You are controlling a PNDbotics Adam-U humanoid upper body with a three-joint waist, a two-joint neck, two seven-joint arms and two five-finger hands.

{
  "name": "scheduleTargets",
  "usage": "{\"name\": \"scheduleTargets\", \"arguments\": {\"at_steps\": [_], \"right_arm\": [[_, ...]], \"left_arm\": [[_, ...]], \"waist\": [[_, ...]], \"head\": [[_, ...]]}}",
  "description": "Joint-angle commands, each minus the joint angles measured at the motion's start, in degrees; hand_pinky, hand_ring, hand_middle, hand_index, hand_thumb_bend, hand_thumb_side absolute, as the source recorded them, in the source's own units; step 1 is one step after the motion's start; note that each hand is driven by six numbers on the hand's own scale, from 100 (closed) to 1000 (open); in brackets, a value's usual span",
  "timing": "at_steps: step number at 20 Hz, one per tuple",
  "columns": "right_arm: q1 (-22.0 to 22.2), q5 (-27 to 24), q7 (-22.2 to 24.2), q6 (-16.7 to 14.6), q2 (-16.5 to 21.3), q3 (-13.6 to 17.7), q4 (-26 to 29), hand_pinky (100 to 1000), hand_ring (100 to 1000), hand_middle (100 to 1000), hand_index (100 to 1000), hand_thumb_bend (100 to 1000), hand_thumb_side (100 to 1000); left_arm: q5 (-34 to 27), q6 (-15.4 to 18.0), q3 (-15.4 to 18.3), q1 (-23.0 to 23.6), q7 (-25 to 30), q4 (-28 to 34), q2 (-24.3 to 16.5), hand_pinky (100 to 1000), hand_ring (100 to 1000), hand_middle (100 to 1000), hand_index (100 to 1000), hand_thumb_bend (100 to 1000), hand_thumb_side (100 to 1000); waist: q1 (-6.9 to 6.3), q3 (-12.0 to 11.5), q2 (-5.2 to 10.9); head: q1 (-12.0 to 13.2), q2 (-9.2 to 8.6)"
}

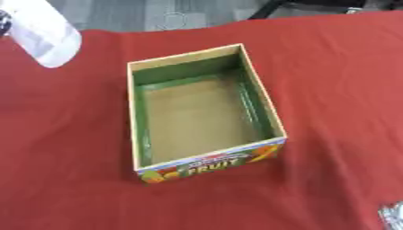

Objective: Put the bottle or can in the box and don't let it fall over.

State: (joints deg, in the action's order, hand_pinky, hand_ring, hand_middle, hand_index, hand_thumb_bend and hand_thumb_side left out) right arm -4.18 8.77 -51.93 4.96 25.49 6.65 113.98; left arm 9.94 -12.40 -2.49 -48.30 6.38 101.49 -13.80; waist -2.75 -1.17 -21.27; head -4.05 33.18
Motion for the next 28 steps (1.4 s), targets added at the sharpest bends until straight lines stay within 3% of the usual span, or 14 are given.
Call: {"name": "scheduleTargets", "arguments": {"at_steps": [1, 5, 10, 20, 28], "right_arm": [[-0.63, -1.33, -0.03, -0.79, 2.08, 2.7, 0.61, 560, 483, 481, 666, 100, 1000], [-1.21, -2.43, -0.03, -1.24, 2.92, 5.76, 0.61, 577, 501, 497, 677, 100, 1000], [-1.79, -3.77, -0.03, -1.01, 3.67, 8.36, 0.61, 592, 514, 505, 683, 100, 1000], [-2.99, -5.09, -0.03, -1.25, 4.27, 9.36, 0.61, 599, 512, 503, 681, 100, 1000], [-3.53, -5.92, -0.03, -1.44, 4.75, 9.68, 0.61, 600, 510, 501, 680, 100, 1000]], "left_arm": [[0.28, 0.13, -2.26, -1.59, 1.46, 2.31, 2.04, 751, 1000, 679, 132, 100, 634], [2.3, 0.85, -4.85, -1.52, 1.57, 2.16, 5.49, 738, 1000, 675, 133, 100, 639], [5.94, 2.11, -7.91, -0.77, 0.05, -0.66, 9.79, 733, 1000, 685, 133, 100, 643], [13.31, 6.09, -11.94, -0.01, -3.82, -12.43, 14.49, 720, 1000, 716, 132, 100, 650], [14.2, 7.82, -13.38, 0.06, -6.41, -20.9, 15.93, 711, 1000, 739, 135, 100, 641]], "waist": [[-0.1, 0.34, 2.11], [-0.45, 1.03, 2.86], [-0.54, 1.9, 3.6], [-0.8, 3.02, 3.92], [-1.27, 3.2, 4.07]], "head": [[0.86, 1.09], [2.83, 2.41], [4.54, 2.53], [5.83, 1.93], [5.38, 1.74]]}}
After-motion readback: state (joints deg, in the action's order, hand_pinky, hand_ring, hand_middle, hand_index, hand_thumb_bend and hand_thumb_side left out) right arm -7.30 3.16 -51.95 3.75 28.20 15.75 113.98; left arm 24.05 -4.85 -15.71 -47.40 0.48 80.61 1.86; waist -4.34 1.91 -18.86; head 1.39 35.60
